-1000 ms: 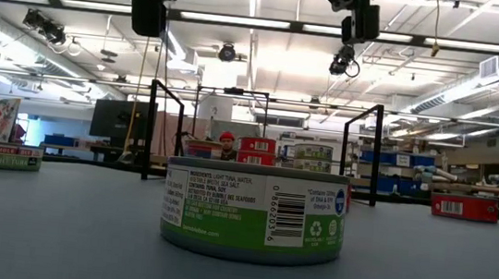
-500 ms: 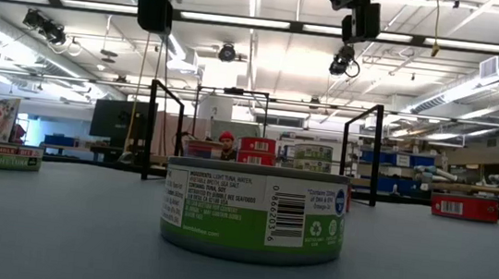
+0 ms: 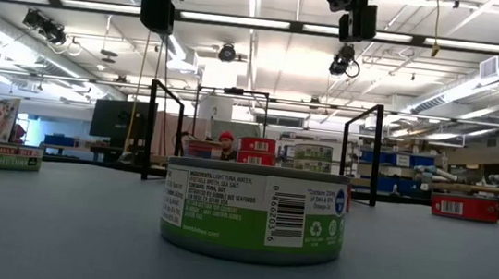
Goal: Stack canned seafood by type on shelf
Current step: Stack the blue tuna can on top of the other blue tuna can on the shelf
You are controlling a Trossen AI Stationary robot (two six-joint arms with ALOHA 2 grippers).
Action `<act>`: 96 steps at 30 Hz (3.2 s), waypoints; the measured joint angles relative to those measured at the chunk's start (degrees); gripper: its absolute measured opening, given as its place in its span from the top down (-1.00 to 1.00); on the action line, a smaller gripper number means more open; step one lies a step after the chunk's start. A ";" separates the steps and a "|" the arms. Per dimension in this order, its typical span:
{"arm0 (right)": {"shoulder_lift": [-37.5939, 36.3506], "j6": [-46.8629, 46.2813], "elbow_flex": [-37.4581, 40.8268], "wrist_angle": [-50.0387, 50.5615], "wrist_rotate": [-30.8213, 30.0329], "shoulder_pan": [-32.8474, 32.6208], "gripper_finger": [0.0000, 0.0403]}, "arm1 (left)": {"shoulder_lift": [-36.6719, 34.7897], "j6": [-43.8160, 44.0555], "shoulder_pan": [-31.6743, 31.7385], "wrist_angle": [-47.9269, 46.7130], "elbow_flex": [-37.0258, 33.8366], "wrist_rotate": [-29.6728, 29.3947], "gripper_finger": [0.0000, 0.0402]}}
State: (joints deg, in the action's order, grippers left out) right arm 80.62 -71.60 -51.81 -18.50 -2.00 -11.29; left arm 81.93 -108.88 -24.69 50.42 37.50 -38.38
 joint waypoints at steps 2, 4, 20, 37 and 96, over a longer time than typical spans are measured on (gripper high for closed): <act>0.00 2.24 -0.03 0.00 -0.06 0.00 -0.22 | 0.00 0.28 -0.02 0.01 0.00 -0.79 -0.01; 0.00 4.14 -0.03 0.03 -0.56 0.00 -0.28 | 0.00 0.55 -0.02 0.01 0.00 -1.68 -0.01; -9.37 19.74 -0.11 18.08 -7.37 0.96 -0.12 | 0.02 11.21 6.80 0.33 -0.11 -19.70 -0.01; -14.10 25.65 -0.05 29.38 -13.97 0.81 0.34 | 1.73 55.11 29.21 -48.52 17.68 -22.28 -0.01; -14.05 26.82 0.04 28.89 -12.91 0.50 0.36 | 16.88 70.82 43.71 -63.15 24.18 -10.28 -0.46</act>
State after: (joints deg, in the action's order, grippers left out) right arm 66.57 -44.78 -51.77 10.39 -14.91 -10.79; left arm 98.81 -38.06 19.02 -12.73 61.67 -48.67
